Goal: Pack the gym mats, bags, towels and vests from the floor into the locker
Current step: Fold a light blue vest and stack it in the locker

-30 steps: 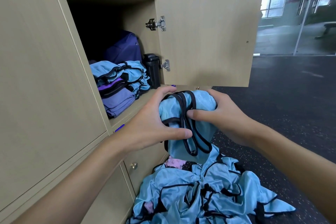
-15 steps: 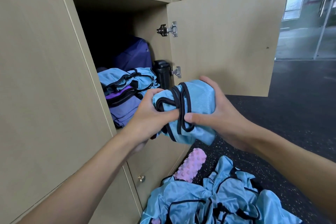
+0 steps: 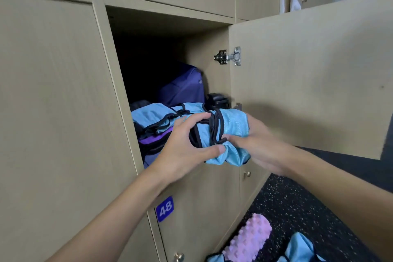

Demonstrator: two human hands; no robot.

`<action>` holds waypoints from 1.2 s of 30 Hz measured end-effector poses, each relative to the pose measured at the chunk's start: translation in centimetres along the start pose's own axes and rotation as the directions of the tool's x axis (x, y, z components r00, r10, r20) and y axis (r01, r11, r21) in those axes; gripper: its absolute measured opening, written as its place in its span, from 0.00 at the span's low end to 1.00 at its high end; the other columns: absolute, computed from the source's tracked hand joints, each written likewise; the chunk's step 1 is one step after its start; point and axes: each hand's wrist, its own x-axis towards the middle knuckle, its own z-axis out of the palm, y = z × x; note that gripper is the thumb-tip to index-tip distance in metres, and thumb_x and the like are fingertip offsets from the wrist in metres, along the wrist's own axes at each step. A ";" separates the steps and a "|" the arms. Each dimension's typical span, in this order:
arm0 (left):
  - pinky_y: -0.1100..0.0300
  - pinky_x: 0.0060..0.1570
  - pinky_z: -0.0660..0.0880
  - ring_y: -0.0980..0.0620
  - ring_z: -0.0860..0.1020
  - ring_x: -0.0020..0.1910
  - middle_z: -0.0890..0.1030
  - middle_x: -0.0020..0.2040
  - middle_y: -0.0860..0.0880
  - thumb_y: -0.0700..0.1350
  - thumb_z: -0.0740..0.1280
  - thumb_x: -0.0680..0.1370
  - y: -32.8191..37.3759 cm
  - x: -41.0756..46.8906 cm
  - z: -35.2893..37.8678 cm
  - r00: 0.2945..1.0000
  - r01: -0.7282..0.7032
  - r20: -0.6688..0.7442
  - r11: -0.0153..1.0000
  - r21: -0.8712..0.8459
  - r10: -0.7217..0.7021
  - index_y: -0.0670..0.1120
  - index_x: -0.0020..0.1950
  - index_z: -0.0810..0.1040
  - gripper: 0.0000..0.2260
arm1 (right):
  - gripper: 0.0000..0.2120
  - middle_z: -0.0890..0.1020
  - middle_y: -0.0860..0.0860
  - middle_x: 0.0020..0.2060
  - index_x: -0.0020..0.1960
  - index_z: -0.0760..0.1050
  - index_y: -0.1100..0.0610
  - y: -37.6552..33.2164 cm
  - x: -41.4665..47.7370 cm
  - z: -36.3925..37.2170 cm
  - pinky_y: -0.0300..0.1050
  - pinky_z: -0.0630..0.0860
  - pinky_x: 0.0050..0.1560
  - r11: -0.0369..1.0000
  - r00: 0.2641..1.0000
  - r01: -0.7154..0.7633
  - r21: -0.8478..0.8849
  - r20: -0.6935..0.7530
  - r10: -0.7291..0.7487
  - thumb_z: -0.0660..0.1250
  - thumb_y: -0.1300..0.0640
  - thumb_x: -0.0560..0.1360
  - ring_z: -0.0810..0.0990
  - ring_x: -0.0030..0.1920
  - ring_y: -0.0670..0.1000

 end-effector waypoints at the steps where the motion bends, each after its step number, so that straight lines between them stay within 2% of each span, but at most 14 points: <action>1: 0.83 0.56 0.62 0.75 0.67 0.60 0.71 0.64 0.56 0.47 0.81 0.68 -0.5 0.9 -0.1 0.999 -0.001 -0.041 1.000 0.018 0.002 0.63 0.65 0.73 0.30 | 0.23 0.85 0.49 0.54 0.65 0.73 0.49 0.0 1.2 0.0 0.44 0.81 0.52 1.000 1.000 0.003 -0.013 -0.010 -0.003 0.69 0.70 0.76 0.84 0.54 0.48; 4: 0.85 0.52 0.60 0.78 0.64 0.59 0.71 0.64 0.56 0.48 0.80 0.68 -1.6 3.5 -0.3 0.991 -0.001 -0.134 0.999 0.038 0.006 0.61 0.66 0.73 0.29 | 0.29 0.81 0.47 0.56 0.68 0.68 0.46 0.1 5.1 0.3 0.45 0.81 0.55 0.992 0.989 0.071 -0.101 -0.121 -0.083 0.74 0.65 0.73 0.82 0.55 0.47; 7: 0.87 0.50 0.59 0.78 0.64 0.58 0.69 0.65 0.55 0.48 0.79 0.69 -2.5 6.3 -1.0 0.983 0.017 -0.185 0.998 0.062 -0.005 0.61 0.67 0.72 0.29 | 0.32 0.77 0.45 0.56 0.70 0.66 0.41 0.0 8.3 1.1 0.37 0.78 0.55 0.971 0.970 0.158 -0.181 -0.157 -0.187 0.74 0.63 0.73 0.79 0.56 0.44; 9: 0.87 0.49 0.58 0.80 0.63 0.56 0.67 0.65 0.53 0.47 0.79 0.70 -3.0 8.0 -1.4 0.978 0.017 -0.206 0.993 0.113 0.006 0.58 0.69 0.72 0.30 | 0.29 0.75 0.41 0.60 0.70 0.68 0.43 -0.1 10.3 1.4 0.28 0.73 0.57 0.954 0.967 0.195 -0.229 -0.120 -0.226 0.71 0.64 0.75 0.75 0.60 0.42; 11: 0.88 0.48 0.56 0.83 0.61 0.54 0.65 0.66 0.51 0.45 0.78 0.70 -3.6 9.7 -1.7 0.971 0.017 -0.236 0.986 0.163 0.022 0.54 0.71 0.71 0.31 | 0.25 0.72 0.41 0.68 0.70 0.71 0.44 -0.1 12.2 1.5 0.35 0.68 0.67 0.962 0.978 0.171 -0.214 -0.083 -0.192 0.70 0.61 0.77 0.70 0.69 0.43; 13: 0.88 0.47 0.56 0.72 0.66 0.56 0.62 0.68 0.49 0.43 0.78 0.70 -3.9 11.2 -2.1 0.968 0.049 -0.250 0.981 0.190 0.000 0.53 0.72 0.70 0.32 | 0.25 0.66 0.43 0.73 0.71 0.70 0.43 -0.2 13.7 1.5 0.46 0.63 0.72 0.982 0.994 0.101 -0.162 -0.033 -0.108 0.70 0.56 0.77 0.64 0.73 0.45; 15: 0.88 0.44 0.55 0.60 0.66 0.58 0.59 0.71 0.48 0.42 0.77 0.71 -4.4 12.3 -2.5 0.968 0.095 -0.250 0.966 0.242 -0.033 0.51 0.75 0.68 0.34 | 0.28 0.63 0.44 0.73 0.74 0.67 0.44 -0.1 15.5 1.6 0.43 0.61 0.67 0.977 0.996 0.090 -0.193 0.014 -0.090 0.70 0.54 0.77 0.61 0.71 0.43; 18: 0.84 0.49 0.59 0.54 0.67 0.59 0.53 0.75 0.47 0.46 0.76 0.72 -5.6 13.6 -2.8 0.968 0.177 -0.228 0.929 0.325 -0.105 0.51 0.78 0.63 0.37 | 0.33 0.60 0.45 0.74 0.77 0.63 0.48 0.7 18.6 1.9 0.38 0.59 0.63 0.930 0.993 0.115 -0.350 0.046 -0.106 0.72 0.52 0.76 0.61 0.72 0.44; 20: 0.67 0.65 0.63 0.46 0.66 0.68 0.50 0.77 0.47 0.54 0.74 0.73 -6.6 14.0 -2.6 0.956 0.263 -0.251 0.822 0.505 -0.152 0.52 0.78 0.61 0.37 | 0.37 0.56 0.46 0.76 0.79 0.59 0.50 1.8 20.7 2.3 0.39 0.60 0.68 0.827 0.990 0.137 -0.545 0.088 -0.106 0.72 0.48 0.75 0.60 0.75 0.48; 22: 0.48 0.74 0.54 0.43 0.56 0.77 0.50 0.79 0.48 0.63 0.69 0.73 -7.4 14.3 -2.3 0.939 0.340 -0.295 0.624 0.704 -0.179 0.54 0.78 0.58 0.38 | 0.41 0.53 0.47 0.77 0.80 0.55 0.50 3.1 22.7 2.5 0.47 0.56 0.75 0.601 0.985 0.175 -0.780 0.130 -0.117 0.70 0.40 0.74 0.57 0.77 0.53; 24: 0.42 0.75 0.46 0.46 0.48 0.80 0.49 0.81 0.51 0.66 0.66 0.73 -8.3 14.4 -2.0 0.933 0.359 -0.280 0.554 0.751 -0.226 0.54 0.80 0.52 0.41 | 0.42 0.48 0.48 0.79 0.80 0.53 0.50 4.0 23.5 2.5 0.52 0.51 0.76 0.383 0.969 0.232 -0.894 0.180 -0.167 0.65 0.34 0.74 0.48 0.78 0.52; 27: 0.40 0.75 0.42 0.47 0.46 0.81 0.50 0.81 0.53 0.67 0.65 0.74 -9.5 14.2 -1.9 0.928 0.369 -0.265 0.558 0.744 -0.260 0.56 0.81 0.44 0.44 | 0.42 0.45 0.46 0.78 0.78 0.57 0.53 4.3 23.7 2.2 0.54 0.49 0.76 0.216 0.912 0.371 -0.903 0.311 -0.266 0.61 0.31 0.73 0.43 0.77 0.47; 32: 0.44 0.75 0.41 0.51 0.46 0.81 0.52 0.81 0.53 0.68 0.63 0.75 -10.3 13.5 -2.2 0.928 0.373 -0.300 0.546 0.750 -0.223 0.57 0.81 0.45 0.42 | 0.46 0.52 0.44 0.79 0.80 0.46 0.46 4.1 23.8 1.6 0.49 0.59 0.75 0.345 0.856 0.516 -0.784 0.472 -0.209 0.68 0.35 0.72 0.51 0.77 0.47; 36: 0.44 0.76 0.39 0.51 0.44 0.81 0.51 0.82 0.50 0.69 0.61 0.76 -10.8 13.3 -2.5 0.901 0.433 -0.355 0.481 0.762 -0.248 0.59 0.81 0.45 0.40 | 0.40 0.54 0.44 0.79 0.80 0.49 0.41 4.5 24.8 2.3 0.53 0.61 0.75 0.318 0.861 0.504 -0.803 0.495 -0.116 0.64 0.33 0.75 0.52 0.78 0.47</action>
